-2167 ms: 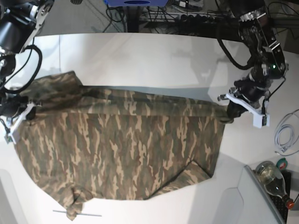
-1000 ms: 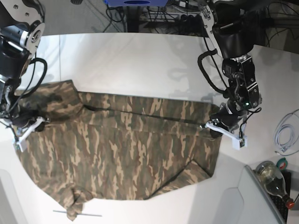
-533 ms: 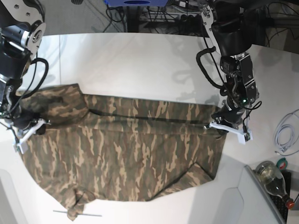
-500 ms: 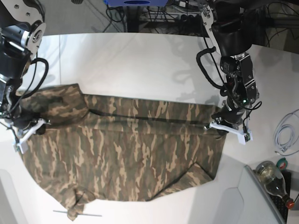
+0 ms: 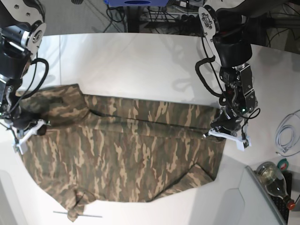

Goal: Layout the t-shirt on the table in an organized manner, then fold the t-shirt properly
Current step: 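Release the folded edge and raise both grippers away from the shirt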

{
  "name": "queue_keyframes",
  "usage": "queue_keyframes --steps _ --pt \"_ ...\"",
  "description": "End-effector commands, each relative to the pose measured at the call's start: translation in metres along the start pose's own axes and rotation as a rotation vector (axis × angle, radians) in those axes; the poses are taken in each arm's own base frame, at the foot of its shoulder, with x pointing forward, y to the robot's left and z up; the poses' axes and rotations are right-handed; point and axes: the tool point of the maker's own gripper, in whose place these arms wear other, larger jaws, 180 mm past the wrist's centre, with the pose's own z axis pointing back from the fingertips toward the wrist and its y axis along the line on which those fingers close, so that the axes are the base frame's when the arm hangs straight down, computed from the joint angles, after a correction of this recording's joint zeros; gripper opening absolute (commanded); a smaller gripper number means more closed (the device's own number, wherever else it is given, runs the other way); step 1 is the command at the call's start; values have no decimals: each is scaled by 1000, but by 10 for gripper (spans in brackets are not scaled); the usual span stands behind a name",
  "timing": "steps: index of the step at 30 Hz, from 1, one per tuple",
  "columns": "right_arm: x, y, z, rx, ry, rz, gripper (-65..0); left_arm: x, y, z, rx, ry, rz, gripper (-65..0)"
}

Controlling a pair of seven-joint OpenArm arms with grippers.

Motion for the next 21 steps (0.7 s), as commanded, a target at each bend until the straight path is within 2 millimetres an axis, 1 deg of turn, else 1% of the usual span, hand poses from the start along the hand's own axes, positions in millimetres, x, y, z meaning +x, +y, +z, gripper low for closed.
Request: queue_keyframes --steps 1,2,3,4,5,6,7,8,10,12,13,14,16,18,19,21 --pt "30 -8 8 -16 -79 4 -473 30 -6 0 -15 -75 6 -650" --pt "30 -9 8 -18 -80 4 -410 32 -7 -1 -16 -79 7 -573" --pt "30 -10 9 -20 -83 2 -345 33 -8 -1 -19 -81 11 -479" --pt "33 -15 13 -32 -100 -7 -291 34 -8 -1 -20 -82 11 -397" --pt "38 -23 20 -54 -131 -26 -257 36 -9 -1 -21 -87 13 -323" --pt "37 -31 28 -75 -158 -57 -249 39 -9 0 -22 -96 13 -260" --pt "37 -32 34 -86 -187 -79 -249 43 -9 1 -22 -113 15 -224" --pt "38 -36 44 -111 -224 -96 -249 52 -3 5 -11 -151 24 -196" --pt "27 -41 67 -171 -263 -108 -246 67 17 17 25 -227 59 -183" --pt "1 -32 85 -211 -242 -116 -242 69 53 38 96 -276 88 -184" --pt "-13 -25 92 -221 -222 -118 -240 67 68 49 120 -293 107 -184" --pt "-27 -14 96 -222 -209 -128 -240 59 83 60 133 -301 124 -183" --pt "-47 6 106 -195 -220 -167 -240 51 105 85 115 -327 130 -184" --pt "-62 19 114 -144 -235 -208 -240 40 125 108 86 -328 109 -184" --pt "-66 33 112 -86 -244 -238 -243 32 134 119 73 -319 95 -184" --pt "-81 50 109 -3 -246 -310 -245 13 152 135 71 -276 59 -186"
